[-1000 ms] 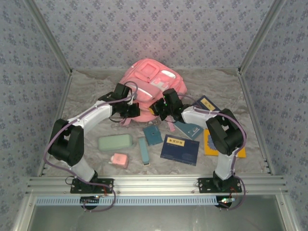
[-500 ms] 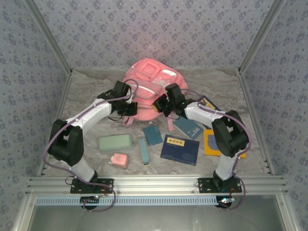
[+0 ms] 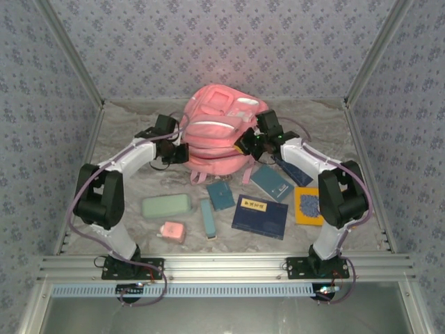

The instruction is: Pack the student bag

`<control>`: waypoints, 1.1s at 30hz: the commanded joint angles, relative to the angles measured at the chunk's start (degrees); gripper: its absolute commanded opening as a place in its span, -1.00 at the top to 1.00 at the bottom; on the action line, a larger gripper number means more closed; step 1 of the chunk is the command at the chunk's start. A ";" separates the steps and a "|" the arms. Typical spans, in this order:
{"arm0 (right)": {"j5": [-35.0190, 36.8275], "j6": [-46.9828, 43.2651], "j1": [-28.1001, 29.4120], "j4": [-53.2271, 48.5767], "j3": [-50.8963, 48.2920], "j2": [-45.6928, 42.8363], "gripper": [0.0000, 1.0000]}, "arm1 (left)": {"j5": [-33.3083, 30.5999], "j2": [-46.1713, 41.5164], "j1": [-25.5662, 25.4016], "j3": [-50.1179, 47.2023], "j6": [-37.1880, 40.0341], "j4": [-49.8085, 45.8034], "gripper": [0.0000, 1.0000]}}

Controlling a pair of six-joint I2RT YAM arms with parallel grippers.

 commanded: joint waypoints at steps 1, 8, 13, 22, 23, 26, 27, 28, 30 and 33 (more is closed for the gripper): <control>1.38 -9.39 -2.73 -5.72 3.74 -3.93 1.00 | -0.53 1.33 2.14 2.75 -1.79 3.49 1.00; 4.50 -18.74 -6.70 -12.90 6.55 -4.59 1.00 | 0.98 3.83 3.32 4.25 -2.43 4.53 1.00; 9.38 -30.31 -8.12 -23.50 15.73 -1.48 1.00 | 3.56 4.46 -0.11 2.35 -4.37 7.16 1.00; 15.65 -26.12 -9.66 -23.85 12.92 -6.59 -0.09 | 6.18 5.36 -9.21 6.02 -8.64 11.59 1.00; 15.70 -24.05 -9.38 -23.07 11.72 -8.22 -0.12 | 6.44 5.35 -9.83 6.60 -8.87 11.60 1.00; 14.42 -17.30 -8.22 -22.10 7.72 -13.23 -0.14 | 6.74 5.26 -11.77 8.37 -9.23 11.21 1.00; 13.72 -14.58 -7.72 -21.57 6.05 -14.66 -0.14 | 6.74 5.18 -12.42 8.85 -9.25 11.02 1.00; 12.01 -11.57 -7.20 -19.75 3.98 -15.76 -0.14 | 6.72 5.17 -12.92 9.42 -9.18 10.77 1.00; 9.81 -5.50 -5.66 -15.44 0.36 -17.49 -0.13 | 6.65 5.04 -13.61 10.32 -9.11 10.20 1.00; 6.73 2.63 -2.93 -8.29 -3.72 -17.66 -0.14 | 6.74 4.64 -14.47 11.22 -9.14 9.93 1.00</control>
